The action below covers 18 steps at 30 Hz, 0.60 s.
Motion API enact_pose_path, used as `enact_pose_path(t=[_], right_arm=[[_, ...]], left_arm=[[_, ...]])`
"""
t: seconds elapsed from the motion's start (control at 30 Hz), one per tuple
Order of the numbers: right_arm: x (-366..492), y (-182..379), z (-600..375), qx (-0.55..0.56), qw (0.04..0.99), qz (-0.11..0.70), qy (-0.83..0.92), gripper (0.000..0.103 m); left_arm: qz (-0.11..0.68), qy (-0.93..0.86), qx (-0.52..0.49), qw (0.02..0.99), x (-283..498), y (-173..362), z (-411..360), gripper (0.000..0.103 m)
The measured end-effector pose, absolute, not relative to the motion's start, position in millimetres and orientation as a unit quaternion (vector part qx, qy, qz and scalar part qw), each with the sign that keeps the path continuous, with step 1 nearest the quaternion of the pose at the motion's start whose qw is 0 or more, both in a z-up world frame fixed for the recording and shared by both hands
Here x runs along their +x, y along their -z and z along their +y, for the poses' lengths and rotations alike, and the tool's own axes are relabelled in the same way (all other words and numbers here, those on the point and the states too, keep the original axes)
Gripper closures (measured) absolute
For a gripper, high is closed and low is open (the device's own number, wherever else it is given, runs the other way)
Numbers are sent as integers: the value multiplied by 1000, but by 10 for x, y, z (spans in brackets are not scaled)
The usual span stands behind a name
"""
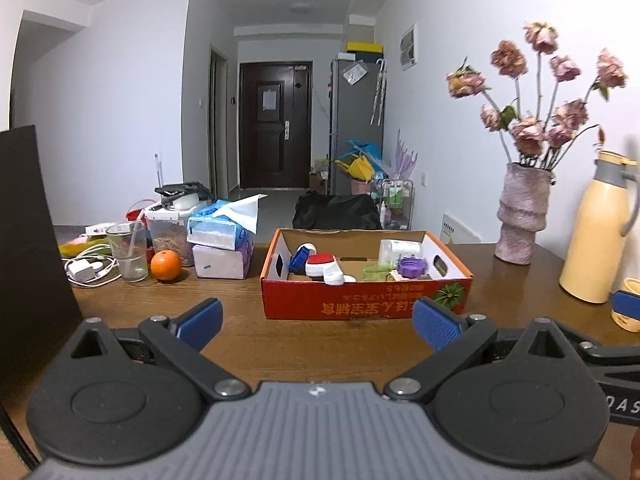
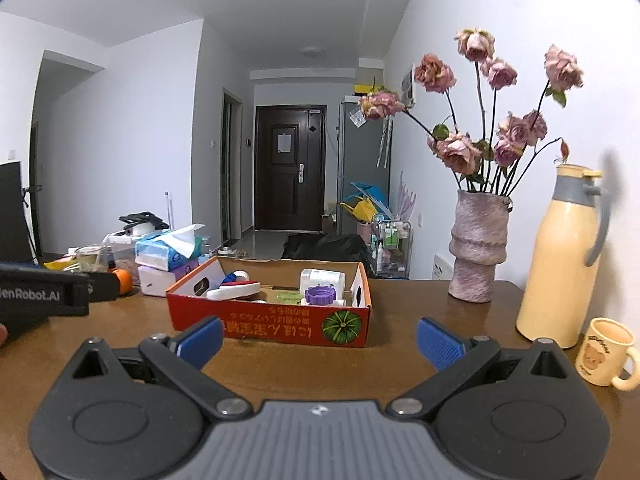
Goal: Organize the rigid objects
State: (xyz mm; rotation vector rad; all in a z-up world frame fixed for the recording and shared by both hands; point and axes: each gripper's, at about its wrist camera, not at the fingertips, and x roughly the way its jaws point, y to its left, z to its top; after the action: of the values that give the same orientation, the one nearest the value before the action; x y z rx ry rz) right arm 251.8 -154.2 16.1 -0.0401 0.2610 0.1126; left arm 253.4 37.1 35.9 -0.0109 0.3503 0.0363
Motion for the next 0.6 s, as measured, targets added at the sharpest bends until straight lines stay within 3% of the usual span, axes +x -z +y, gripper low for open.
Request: enact_pose_path(t=[0.6], right_arm=[[1160, -247, -1666, -18, 993, 106, -57, 0]], left_arm=[[167, -13, -3, 986, 1166, -366, 244, 0]])
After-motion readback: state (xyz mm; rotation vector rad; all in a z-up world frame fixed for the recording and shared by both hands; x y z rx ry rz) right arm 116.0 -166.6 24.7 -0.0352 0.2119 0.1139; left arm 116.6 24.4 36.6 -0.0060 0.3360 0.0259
